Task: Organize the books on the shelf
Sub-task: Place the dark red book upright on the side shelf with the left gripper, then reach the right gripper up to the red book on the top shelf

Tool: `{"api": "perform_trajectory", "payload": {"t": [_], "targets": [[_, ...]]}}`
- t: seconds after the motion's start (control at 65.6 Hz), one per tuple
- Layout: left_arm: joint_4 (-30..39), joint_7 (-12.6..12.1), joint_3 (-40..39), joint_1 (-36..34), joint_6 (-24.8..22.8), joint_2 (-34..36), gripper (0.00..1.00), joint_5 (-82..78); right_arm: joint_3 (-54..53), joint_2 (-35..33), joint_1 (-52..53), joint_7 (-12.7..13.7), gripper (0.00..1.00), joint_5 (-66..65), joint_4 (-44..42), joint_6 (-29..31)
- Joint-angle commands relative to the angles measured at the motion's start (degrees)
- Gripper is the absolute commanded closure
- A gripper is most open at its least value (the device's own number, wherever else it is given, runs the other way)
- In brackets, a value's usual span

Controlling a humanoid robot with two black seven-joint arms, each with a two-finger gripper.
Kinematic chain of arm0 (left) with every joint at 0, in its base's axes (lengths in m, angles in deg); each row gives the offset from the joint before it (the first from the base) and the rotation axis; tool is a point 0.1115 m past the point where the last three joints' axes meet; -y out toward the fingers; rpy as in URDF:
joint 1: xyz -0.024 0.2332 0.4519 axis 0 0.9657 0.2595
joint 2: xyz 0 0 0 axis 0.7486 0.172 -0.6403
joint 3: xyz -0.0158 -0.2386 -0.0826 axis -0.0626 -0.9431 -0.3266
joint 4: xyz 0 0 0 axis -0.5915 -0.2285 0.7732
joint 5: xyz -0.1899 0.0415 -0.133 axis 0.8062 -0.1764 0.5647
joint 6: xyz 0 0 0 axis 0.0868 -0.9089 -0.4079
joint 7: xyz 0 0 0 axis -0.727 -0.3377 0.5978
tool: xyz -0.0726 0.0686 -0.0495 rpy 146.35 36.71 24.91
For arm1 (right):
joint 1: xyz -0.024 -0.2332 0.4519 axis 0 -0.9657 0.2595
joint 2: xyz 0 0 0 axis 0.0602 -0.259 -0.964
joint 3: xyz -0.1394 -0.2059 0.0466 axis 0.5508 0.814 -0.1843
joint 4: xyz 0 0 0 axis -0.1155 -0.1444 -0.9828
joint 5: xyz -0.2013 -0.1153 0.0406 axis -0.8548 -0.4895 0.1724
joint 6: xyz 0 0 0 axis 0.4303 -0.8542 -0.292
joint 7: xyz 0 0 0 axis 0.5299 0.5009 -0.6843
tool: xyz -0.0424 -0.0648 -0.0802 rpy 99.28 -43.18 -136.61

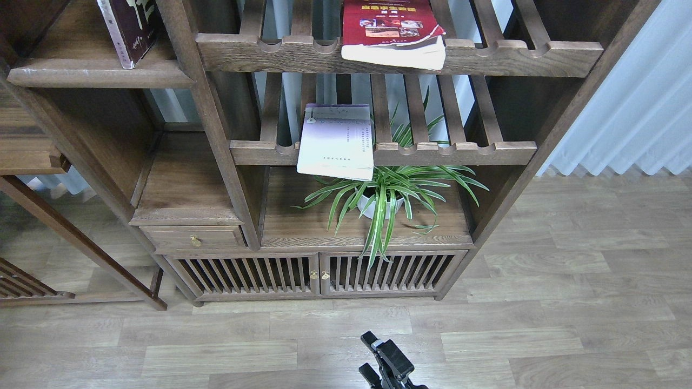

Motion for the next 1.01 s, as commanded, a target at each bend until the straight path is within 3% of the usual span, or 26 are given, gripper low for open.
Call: {"api": "perform_trajectory", "payload": {"t": [0.0, 0.274, 0.457, 0.686, 0.991], "targets": [[5.92, -0.14, -4.16, 4.8, 0.0, 3.2, 0.21, 0.26, -0.01, 0.0, 0.34, 0.0, 0.0, 0.0, -0.03, -0.01], [20.43, -1.28, -9.34, 17.19, 0.0, 11.11, 0.19, 5.8, -0.01, 0.0, 0.78, 0.0, 0.0, 0.0, 0.06, -0.01], [26.75, -2.42, -15.14, 25.89, 0.0, 13.4, 0.1, 6.15, -0.01, 0.0, 1.93, 0.09, 0.0, -0.09, 0.58, -0.01], [32.11, -2.51, -20.68, 36.26, 0.0, 12.52, 0.07, 6.24, 0.87, 0.0, 3.33, 0.18, 0.0, -0.52, 0.85, -0.01], [35.02, -3.21, -24.64, 44.18, 0.0, 11.81, 0.07, 6.24, 0.43, 0.0, 4.12, 0.26, 0.0, -0.88, 0.85, -0.01]]}}
